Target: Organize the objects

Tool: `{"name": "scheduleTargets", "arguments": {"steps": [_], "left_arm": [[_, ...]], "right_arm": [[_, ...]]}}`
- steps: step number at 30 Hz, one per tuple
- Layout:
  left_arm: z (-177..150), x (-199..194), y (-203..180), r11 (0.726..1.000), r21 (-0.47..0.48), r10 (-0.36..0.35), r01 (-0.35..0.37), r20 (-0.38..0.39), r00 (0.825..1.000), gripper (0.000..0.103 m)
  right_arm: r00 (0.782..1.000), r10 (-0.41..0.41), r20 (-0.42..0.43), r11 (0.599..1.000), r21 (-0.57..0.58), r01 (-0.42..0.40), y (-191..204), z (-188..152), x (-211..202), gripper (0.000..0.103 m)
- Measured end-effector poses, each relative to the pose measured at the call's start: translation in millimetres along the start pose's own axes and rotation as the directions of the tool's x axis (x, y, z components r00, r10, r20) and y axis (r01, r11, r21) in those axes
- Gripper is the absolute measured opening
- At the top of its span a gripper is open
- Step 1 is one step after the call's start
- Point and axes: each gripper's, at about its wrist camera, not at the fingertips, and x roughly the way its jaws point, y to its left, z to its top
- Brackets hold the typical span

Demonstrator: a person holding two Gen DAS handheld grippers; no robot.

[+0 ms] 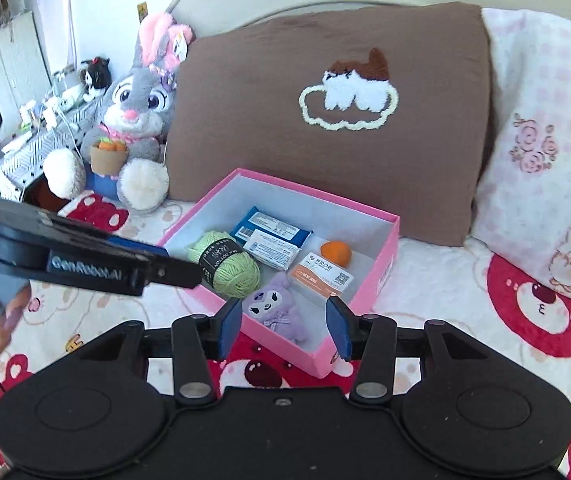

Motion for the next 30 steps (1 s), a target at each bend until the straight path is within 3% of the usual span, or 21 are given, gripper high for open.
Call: {"name": "scheduleTargets", "arguments": {"steps": [16,23,27,30], "left_arm": [[-48.5,-16.3,-24.1,1.000,0.000,-0.013,0.013,-0.070,0.997,0.067],[-58.3,-13.9,-34.6,0.995,0.072,0.076,-0.071,-0.070,0.995,0.079],[-69.0,-7.2,-49.2,0.982,0.142,0.133,-0.121,-0.075,0.988,0.083],[-71.9,-1.6,-55.5,0.990,0.136,0.064,-0.048,-0.121,0.991,0.093]], "right_arm": [[0.995,-0.097,-0.018,0.992,0.077,0.098,-8.5,-50.8,-49.9,0.069],[0.985,-0.169,-0.040,0.981,0.092,0.172,-18.2,-70.0,-50.1,0.075],[0.979,-0.201,-0.043,0.973,0.108,0.205,-22.8,-80.4,-47.8,0.088],[0.974,-0.222,-0.054,0.966,0.126,0.227,-24.1,-85.7,-46.1,0.090]]}}
